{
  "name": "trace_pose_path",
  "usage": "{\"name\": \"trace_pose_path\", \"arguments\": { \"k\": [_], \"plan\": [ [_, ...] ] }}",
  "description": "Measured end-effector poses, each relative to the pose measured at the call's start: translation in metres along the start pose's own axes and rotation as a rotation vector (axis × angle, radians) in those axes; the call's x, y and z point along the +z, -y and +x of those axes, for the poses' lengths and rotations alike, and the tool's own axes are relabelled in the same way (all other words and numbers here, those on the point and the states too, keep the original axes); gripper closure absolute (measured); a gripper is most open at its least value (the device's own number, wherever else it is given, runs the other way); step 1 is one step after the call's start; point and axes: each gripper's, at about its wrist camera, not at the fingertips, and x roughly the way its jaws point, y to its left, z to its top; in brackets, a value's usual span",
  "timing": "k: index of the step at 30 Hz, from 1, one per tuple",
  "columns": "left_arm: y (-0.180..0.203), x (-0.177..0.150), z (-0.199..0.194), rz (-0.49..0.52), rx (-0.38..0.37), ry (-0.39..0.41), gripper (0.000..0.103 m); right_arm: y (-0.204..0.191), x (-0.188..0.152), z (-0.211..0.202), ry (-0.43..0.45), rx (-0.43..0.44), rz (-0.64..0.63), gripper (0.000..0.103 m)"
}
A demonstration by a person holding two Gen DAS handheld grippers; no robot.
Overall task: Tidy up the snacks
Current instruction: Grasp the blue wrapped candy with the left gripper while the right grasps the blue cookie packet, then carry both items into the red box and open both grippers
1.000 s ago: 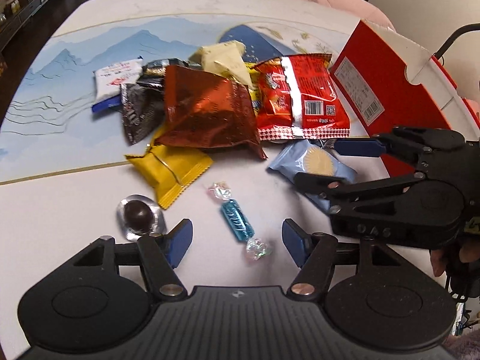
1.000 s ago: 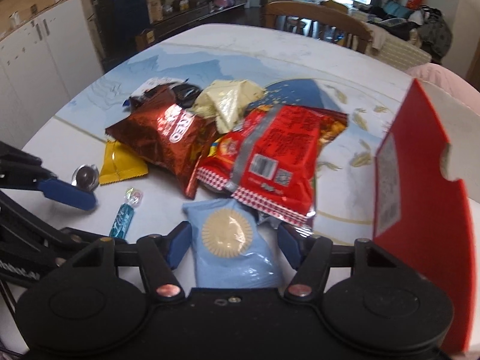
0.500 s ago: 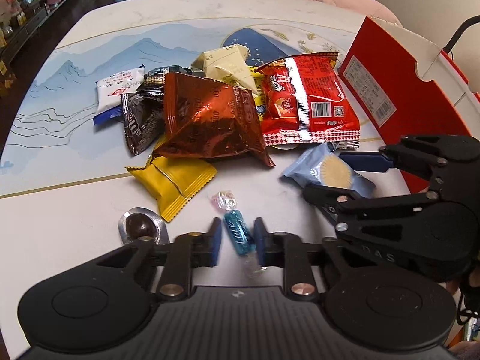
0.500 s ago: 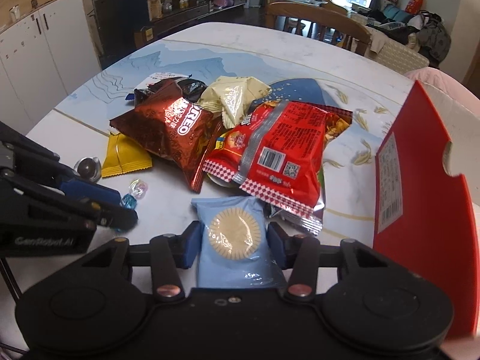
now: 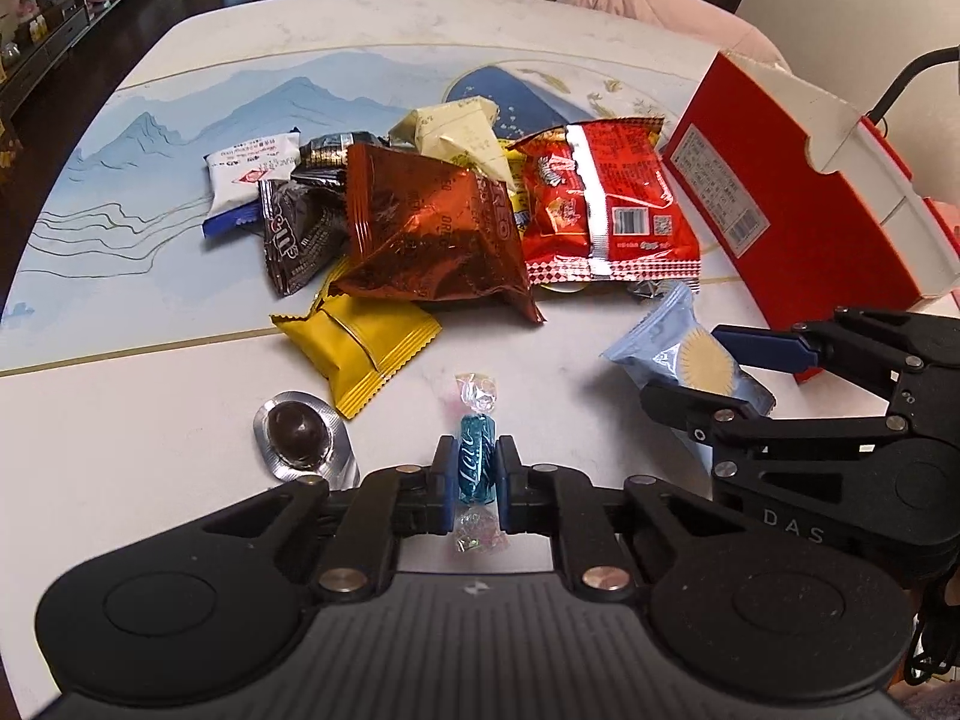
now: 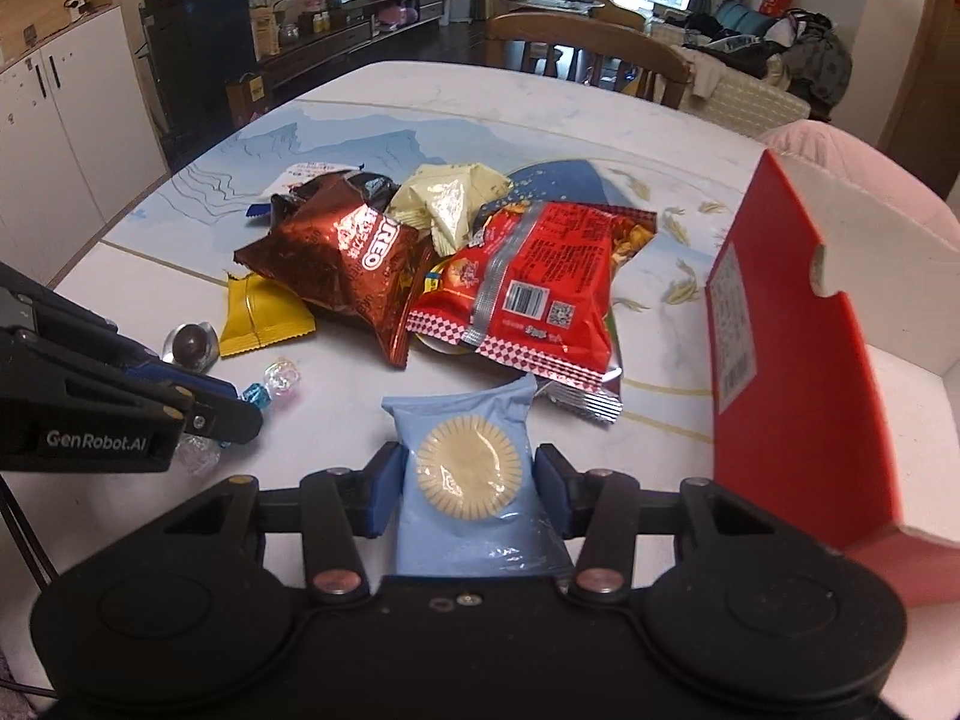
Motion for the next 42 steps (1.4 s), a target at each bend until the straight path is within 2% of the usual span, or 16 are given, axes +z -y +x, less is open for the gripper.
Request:
{"name": "trace_pose_path", "arguments": {
  "k": [14, 24, 33, 42],
  "plan": [
    [-0.003, 0.000, -0.065, 0.066, -0.068, 0.112, 0.091, -0.004, 0.009, -0.081, 0.113, -0.096, 0.113, 0.056],
    [0.040, 0.023, -0.108, 0.180, -0.157, 0.191, 0.091, 0.019, 0.028, -0.144, 0.199, -0.219, 0.173, 0.056],
    [0.109, 0.061, -0.104, 0.242, -0.187, 0.204, 0.091, 0.095, 0.026, -0.155, 0.213, -0.289, 0.220, 0.056],
    [0.203, 0.116, -0.062, 0.237, -0.228, 0.149, 0.091, 0.200, 0.025, -0.137, 0.157, -0.322, 0.213, 0.056]
  ]
}}
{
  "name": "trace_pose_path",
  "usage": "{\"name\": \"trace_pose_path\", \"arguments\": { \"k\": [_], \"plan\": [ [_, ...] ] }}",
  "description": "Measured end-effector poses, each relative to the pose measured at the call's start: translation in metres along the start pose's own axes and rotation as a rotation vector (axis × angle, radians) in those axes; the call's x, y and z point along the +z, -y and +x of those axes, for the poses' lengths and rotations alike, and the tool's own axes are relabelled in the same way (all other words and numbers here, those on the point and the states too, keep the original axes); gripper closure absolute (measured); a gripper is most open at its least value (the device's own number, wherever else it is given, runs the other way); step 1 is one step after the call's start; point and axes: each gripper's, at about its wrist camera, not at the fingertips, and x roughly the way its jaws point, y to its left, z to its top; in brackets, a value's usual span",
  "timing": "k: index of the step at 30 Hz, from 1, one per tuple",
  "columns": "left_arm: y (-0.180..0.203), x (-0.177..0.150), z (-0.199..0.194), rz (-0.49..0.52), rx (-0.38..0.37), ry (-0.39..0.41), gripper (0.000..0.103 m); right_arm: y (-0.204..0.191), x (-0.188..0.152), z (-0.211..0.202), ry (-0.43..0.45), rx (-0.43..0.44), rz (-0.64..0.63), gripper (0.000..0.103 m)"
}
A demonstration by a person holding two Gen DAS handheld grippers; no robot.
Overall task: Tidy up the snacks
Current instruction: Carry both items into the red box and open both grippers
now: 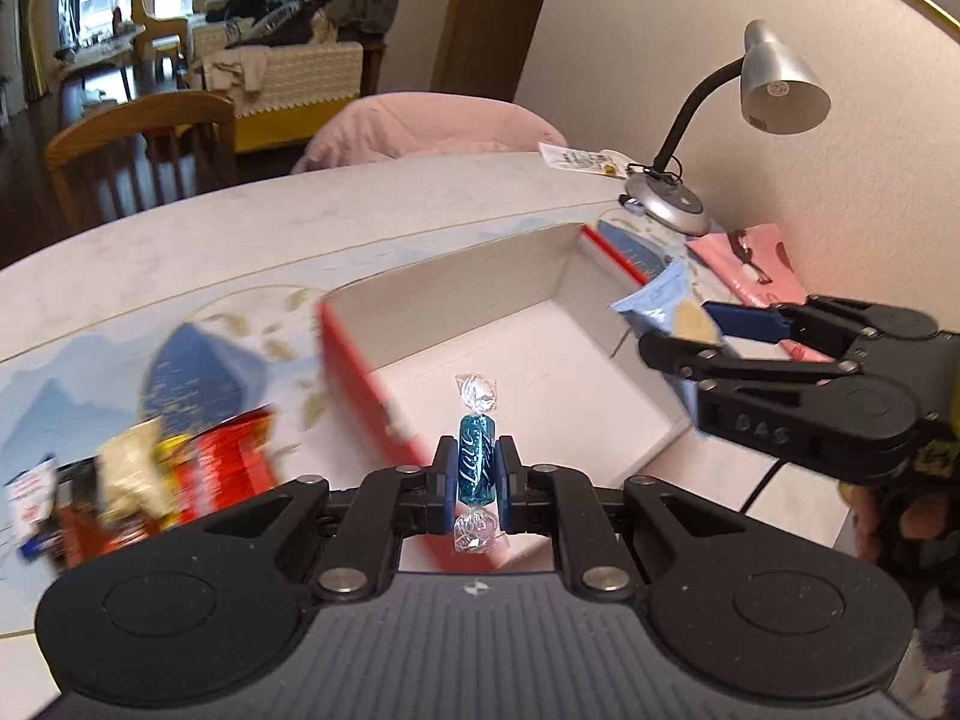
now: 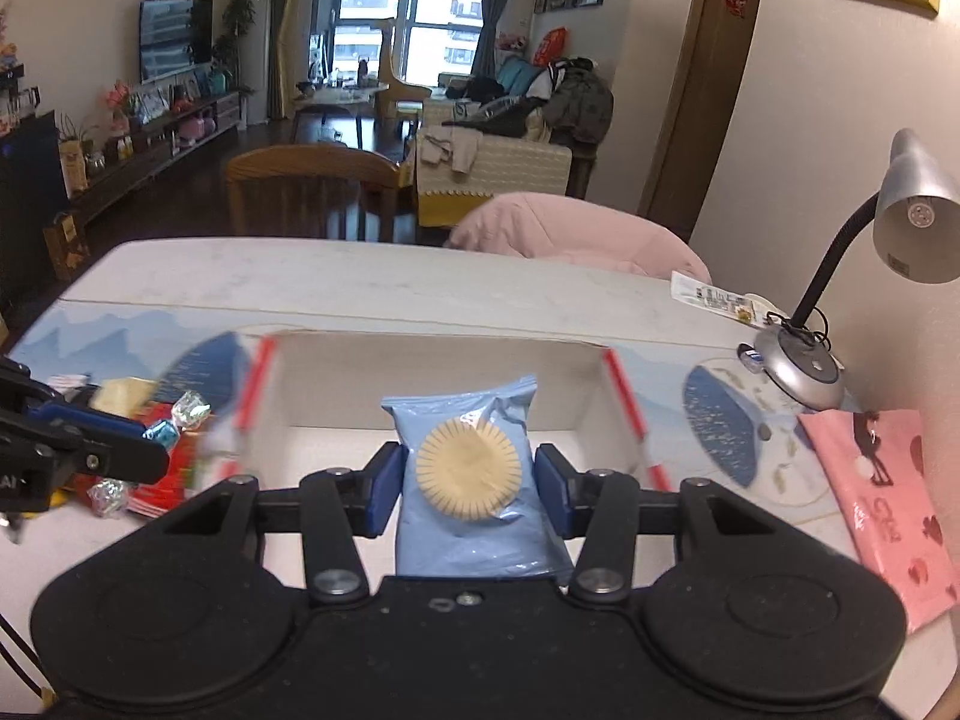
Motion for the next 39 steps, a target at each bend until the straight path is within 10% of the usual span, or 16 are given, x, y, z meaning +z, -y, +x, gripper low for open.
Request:
{"name": "trace_pose_path", "arguments": {
  "k": [18, 39],
  "plan": [
    [0.023, 0.032, 0.170, -0.016, 0.142, -0.293, 0.091, 0.028, -0.029, 0.119, -0.265, 0.178, -0.193, 0.056],
    [0.029, 0.019, 0.189, -0.038, 0.133, -0.383, 0.088, 0.029, -0.046, 0.129, -0.300, 0.222, -0.217, 0.054]
  ]
}}
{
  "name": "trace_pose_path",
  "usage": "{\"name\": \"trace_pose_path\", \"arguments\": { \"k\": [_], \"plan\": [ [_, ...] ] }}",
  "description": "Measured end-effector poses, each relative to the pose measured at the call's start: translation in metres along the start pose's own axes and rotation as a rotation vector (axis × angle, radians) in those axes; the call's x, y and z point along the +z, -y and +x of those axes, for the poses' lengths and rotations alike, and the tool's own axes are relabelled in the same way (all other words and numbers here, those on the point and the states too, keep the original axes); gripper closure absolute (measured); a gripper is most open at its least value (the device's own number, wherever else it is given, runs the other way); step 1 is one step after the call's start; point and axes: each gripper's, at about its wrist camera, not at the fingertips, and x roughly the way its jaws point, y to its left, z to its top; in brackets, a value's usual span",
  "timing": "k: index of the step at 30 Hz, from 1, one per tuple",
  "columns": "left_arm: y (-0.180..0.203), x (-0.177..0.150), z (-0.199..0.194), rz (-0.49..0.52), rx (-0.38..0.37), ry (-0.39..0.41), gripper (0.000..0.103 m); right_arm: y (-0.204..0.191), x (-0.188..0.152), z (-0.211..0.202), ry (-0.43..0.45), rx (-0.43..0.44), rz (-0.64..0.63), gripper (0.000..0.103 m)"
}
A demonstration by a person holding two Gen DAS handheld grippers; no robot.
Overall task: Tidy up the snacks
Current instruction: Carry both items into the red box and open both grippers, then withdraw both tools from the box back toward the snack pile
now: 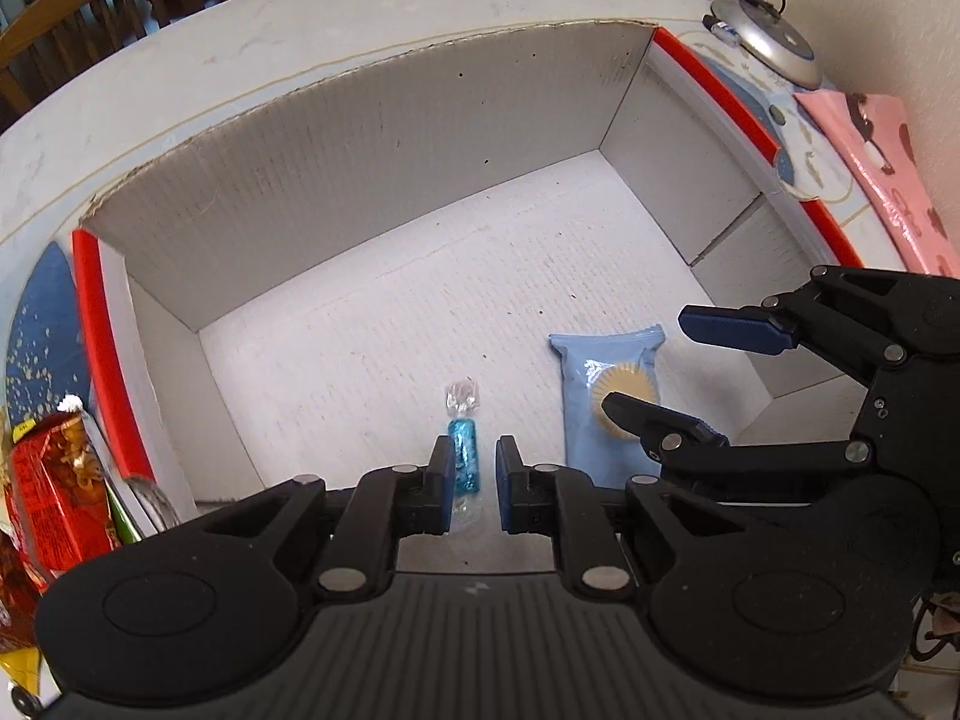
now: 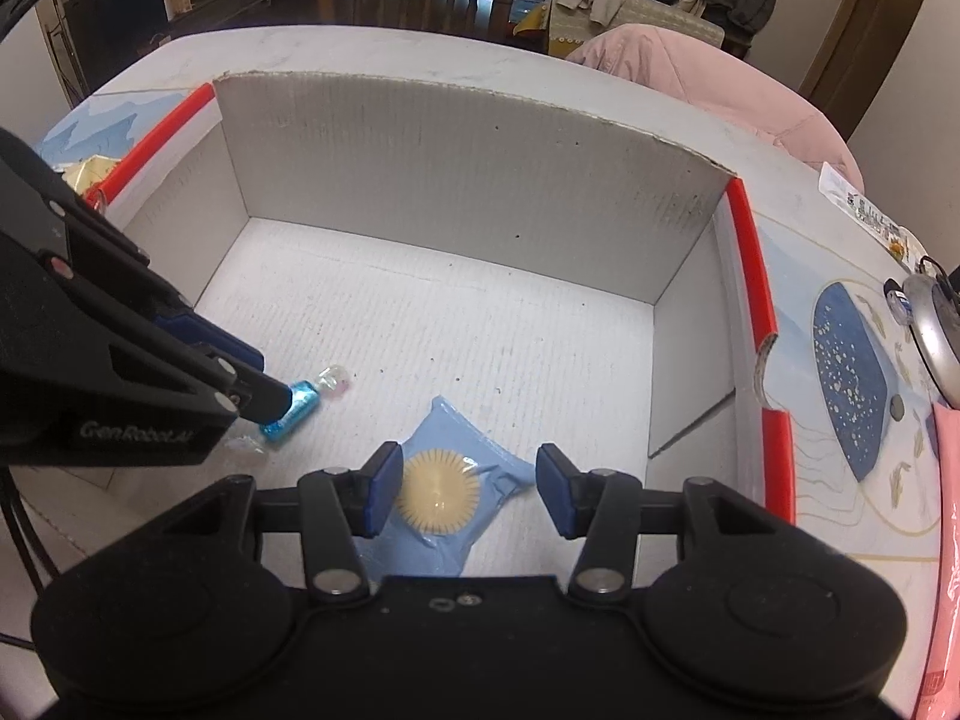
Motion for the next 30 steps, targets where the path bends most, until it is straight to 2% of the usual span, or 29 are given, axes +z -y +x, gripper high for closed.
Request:
{"name": "trace_pose_path", "arguments": {
  "k": [8, 12, 16, 26, 27, 29, 30],
  "plan": [
    [-0.008, -0.013, -0.023, -0.037, -0.058, 0.063, 0.075, 0.009, -0.007, -0.024, 0.076, 0.030, 0.059, 0.042],
    [-0.013, -0.019, -0.039, -0.055, -0.073, 0.112, 0.075, 0.013, -0.008, -0.039, 0.108, 0.045, 0.086, 0.040],
    [-0.016, -0.028, -0.059, -0.066, -0.097, 0.169, 0.075, 0.014, -0.009, -0.058, 0.164, 0.058, 0.121, 0.025],
    [-0.030, -0.059, -0.115, -0.051, -0.137, 0.315, 0.072, -0.006, -0.013, -0.106, 0.274, 0.050, 0.201, 0.020],
    [-0.033, -0.062, -0.120, -0.051, -0.139, 0.327, 0.066, -0.010, -0.014, -0.111, 0.283, 0.052, 0.209, 0.019],
    [-0.039, -0.071, -0.132, -0.052, -0.142, 0.364, 0.040, -0.019, -0.014, -0.118, 0.299, 0.049, 0.221, 0.016],
    [-0.043, -0.076, -0.137, -0.054, -0.144, 0.385, 0.036, -0.024, -0.014, -0.122, 0.309, 0.043, 0.225, 0.015]
  ]
}}
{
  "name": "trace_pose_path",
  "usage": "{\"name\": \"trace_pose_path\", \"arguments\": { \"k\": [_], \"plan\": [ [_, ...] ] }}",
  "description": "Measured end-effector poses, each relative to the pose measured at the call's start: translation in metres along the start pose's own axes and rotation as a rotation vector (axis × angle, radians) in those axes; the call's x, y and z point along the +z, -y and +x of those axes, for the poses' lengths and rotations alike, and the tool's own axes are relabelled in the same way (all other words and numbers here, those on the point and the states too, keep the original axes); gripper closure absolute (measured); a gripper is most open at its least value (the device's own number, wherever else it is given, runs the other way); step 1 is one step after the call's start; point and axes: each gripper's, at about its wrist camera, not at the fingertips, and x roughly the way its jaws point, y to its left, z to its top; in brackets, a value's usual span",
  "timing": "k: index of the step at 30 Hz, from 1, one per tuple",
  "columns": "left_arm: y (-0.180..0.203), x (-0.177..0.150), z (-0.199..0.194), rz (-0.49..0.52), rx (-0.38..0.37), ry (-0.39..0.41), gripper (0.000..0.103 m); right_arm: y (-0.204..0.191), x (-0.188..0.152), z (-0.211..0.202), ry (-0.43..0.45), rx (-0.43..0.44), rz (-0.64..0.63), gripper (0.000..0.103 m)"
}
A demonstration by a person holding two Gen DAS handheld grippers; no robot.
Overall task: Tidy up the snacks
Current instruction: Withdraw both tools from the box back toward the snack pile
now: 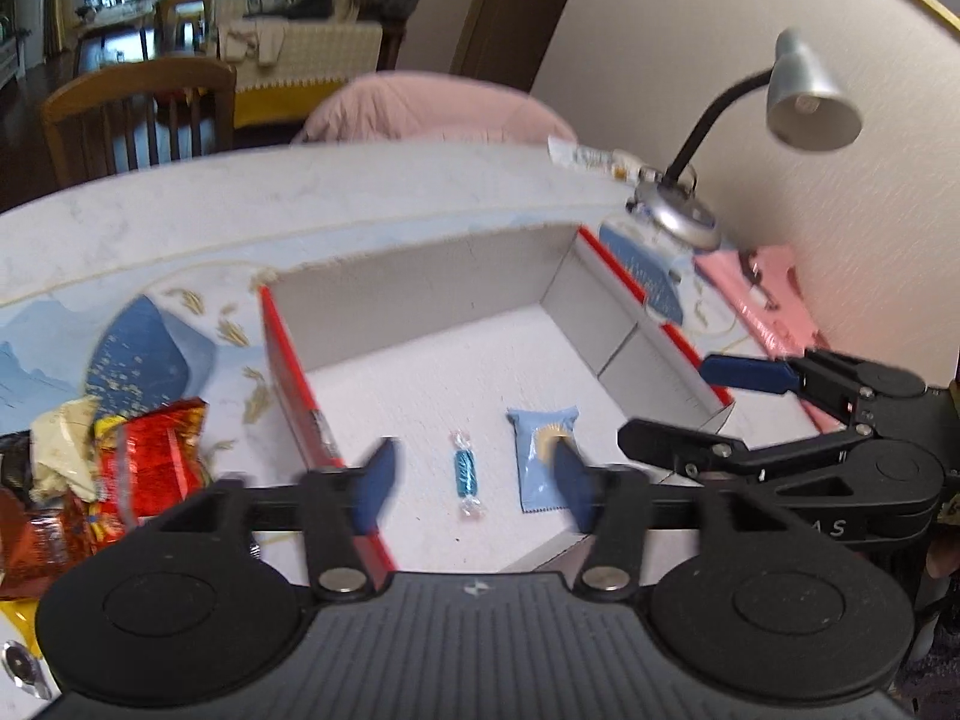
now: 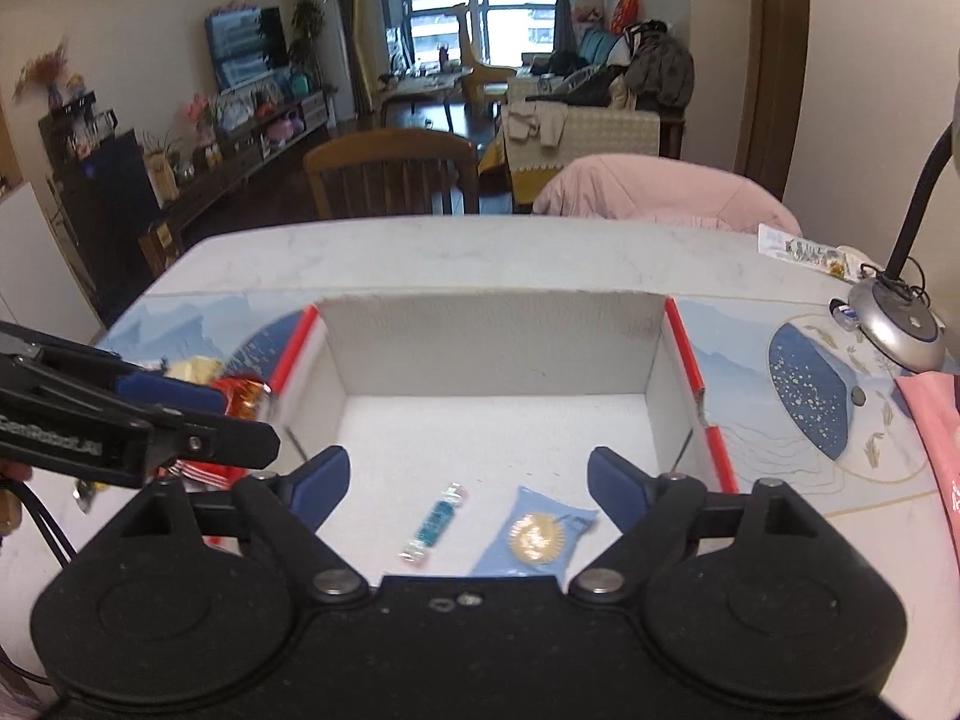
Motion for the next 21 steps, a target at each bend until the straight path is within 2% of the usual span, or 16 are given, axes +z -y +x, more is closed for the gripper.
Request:
{"name": "trace_pose_path", "arguments": {
  "k": [6, 8, 17, 21],
  "plan": [
    [-0.024, -0.015, -0.040, 0.011, 0.010, 0.067, 0.034, -0.036, -0.002, -0.018, 0.058, 0.007, 0.028, 0.009],
    [-0.032, -0.021, -0.052, 0.020, 0.022, 0.081, 0.034, -0.049, -0.003, -0.021, 0.075, 0.009, 0.045, 0.001],
    [-0.079, -0.052, -0.097, 0.024, 0.067, 0.140, 0.022, -0.111, -0.013, -0.022, 0.116, 0.033, 0.067, 0.000],
    [-0.111, -0.067, -0.113, -0.006, 0.091, 0.138, 0.022, -0.138, -0.020, -0.017, 0.117, 0.049, 0.062, 0.000]
  ]
}}
